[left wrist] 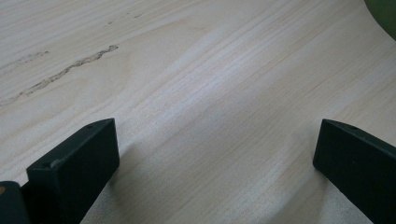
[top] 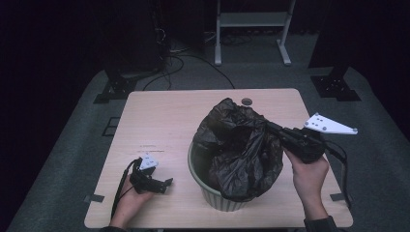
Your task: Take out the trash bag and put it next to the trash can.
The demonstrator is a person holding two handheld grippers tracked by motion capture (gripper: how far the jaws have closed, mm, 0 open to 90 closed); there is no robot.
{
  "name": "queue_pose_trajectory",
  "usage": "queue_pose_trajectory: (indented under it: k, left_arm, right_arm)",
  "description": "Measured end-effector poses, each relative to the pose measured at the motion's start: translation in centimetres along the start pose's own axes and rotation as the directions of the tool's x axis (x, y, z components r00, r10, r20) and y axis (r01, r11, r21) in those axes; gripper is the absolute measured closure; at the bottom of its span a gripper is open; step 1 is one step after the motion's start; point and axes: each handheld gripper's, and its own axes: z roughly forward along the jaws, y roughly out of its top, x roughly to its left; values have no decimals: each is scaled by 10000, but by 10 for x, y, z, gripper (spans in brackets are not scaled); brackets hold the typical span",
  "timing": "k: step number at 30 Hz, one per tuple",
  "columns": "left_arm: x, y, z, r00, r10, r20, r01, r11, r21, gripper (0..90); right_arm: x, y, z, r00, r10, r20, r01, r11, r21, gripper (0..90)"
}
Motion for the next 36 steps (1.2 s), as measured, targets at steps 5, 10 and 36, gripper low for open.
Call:
queue_pose_trajectory:
  k: [5, 10, 36]
  left_arm:
    - [0, 0, 0, 10000, 0, -1, 0, 10000, 0, 0]
    - [0, 0, 0, 10000, -5, -1, 5, 10000, -5, 0]
    - [0, 0, 0, 10000, 2, 5, -2, 10000, 0, 0]
  right_arm:
    - [3, 5, -6, 9999, -79, 95, 87, 9967, -806, 900]
    - [7, 11, -12, 9993, -254, 291, 295, 9884, -1489, 900]
    - [-14, 82, -39, 9779, -866, 1901, 1308, 9635, -2337, 900]
